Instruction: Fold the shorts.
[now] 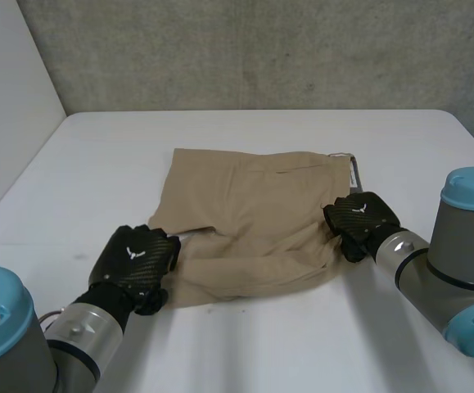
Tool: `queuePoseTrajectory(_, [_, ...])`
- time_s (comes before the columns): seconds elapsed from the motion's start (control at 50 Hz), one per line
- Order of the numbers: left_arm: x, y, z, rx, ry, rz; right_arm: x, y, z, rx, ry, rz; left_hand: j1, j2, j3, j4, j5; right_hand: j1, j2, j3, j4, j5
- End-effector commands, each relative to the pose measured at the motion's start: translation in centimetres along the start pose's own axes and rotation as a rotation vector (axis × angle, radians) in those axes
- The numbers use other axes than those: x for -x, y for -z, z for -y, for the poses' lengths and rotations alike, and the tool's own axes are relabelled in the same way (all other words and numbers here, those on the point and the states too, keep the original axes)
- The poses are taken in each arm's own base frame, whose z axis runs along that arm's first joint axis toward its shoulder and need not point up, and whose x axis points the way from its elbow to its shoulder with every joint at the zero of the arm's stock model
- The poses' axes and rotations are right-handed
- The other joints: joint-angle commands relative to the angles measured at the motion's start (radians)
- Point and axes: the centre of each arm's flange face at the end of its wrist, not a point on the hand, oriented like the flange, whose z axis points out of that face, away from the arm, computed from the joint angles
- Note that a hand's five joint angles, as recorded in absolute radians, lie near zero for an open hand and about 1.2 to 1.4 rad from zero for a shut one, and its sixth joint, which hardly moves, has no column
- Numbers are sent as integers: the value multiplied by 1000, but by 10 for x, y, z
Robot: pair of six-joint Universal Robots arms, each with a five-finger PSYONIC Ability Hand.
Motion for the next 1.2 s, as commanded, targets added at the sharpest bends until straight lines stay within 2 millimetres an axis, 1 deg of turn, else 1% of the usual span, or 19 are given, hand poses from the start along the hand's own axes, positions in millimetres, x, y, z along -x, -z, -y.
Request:
queuePoseTrajectory(0.02, [-3,4,-9,37,-2,-11,0,0,-1,3,0,0,120,119,120,119,132,443,217,198,205,224])
queuePoseTrajectory(0.04, [-2,3,-10,37,-2,-11,0,0,-1,3,0,0,106,104,106,104,118,443,217,198,205,224])
queuePoseTrajectory(0.12, [0,0,-11,43,1,-1,0,1,-1,6,-1,1,-120,-121,-120,-122,-108,443,217,198,205,224])
queuePoseTrajectory(0.14, [0,-3,-15,59,2,1,0,1,-2,8,-1,2,-141,-142,-141,-143,-129,443,217,198,205,224])
queuePoseTrajectory(0.2, [1,-9,-21,83,2,5,2,1,-3,11,-2,5,-147,-148,-147,-149,-135,443,217,198,205,224])
queuePoseTrajectory(0.28, [10,-21,-28,114,14,35,2,2,-3,11,-2,6,-147,-148,-147,-149,-135,443,217,198,205,224])
queuePoseTrajectory(0.3, [12,-25,-32,132,18,44,2,2,-2,9,-1,6,-144,-145,-144,-146,-132,443,217,198,205,224])
queuePoseTrajectory(0.38, [16,-34,-40,161,23,55,1,2,-2,8,-2,4,-135,-137,-135,-137,-123,443,217,198,205,224])
queuePoseTrajectory(0.5, [22,-42,-43,168,31,74,1,1,-3,10,-1,6,-112,-113,-112,-114,-100,443,217,198,205,224])
queuePoseTrajectory(0.6, [23,-48,-45,156,31,80,1,1,-3,11,-1,5,-33,-34,-33,-34,-21,443,217,198,205,224])
queuePoseTrajectory(0.72, [22,-52,-48,148,29,79,1,1,-4,11,-1,5,-6,-7,-6,-8,6,443,217,198,205,224])
queuePoseTrajectory(0.96, [16,-51,-53,161,25,57,1,1,-4,13,-2,3,41,39,41,39,53,443,217,198,205,224])
queuePoseTrajectory(1.02, [16,-52,-54,164,25,58,0,1,-4,14,-2,1,433,432,433,431,445,443,217,198,205,224])
queuePoseTrajectory(1.04, [16,-51,-53,161,24,59,0,1,-4,13,-2,1,530,528,530,528,542,443,217,198,205,224])
queuePoseTrajectory(1.1, [19,-49,-44,133,24,73,-3,2,-2,9,-1,-9,531,529,531,529,543,443,217,198,205,224])
queuePoseTrajectory(1.12, [21,-47,-39,115,24,80,-4,3,-1,8,-1,-14,531,529,531,529,543,443,217,198,205,224])
queuePoseTrajectory(1.14, [26,-43,-24,69,28,97,-5,3,0,7,0,-16,531,529,531,529,543,443,217,198,205,224])
queuePoseTrajectory(1.2, [33,-35,-4,-5,32,120,-7,6,5,1,10,-18,531,529,531,529,543,443,217,198,205,224])
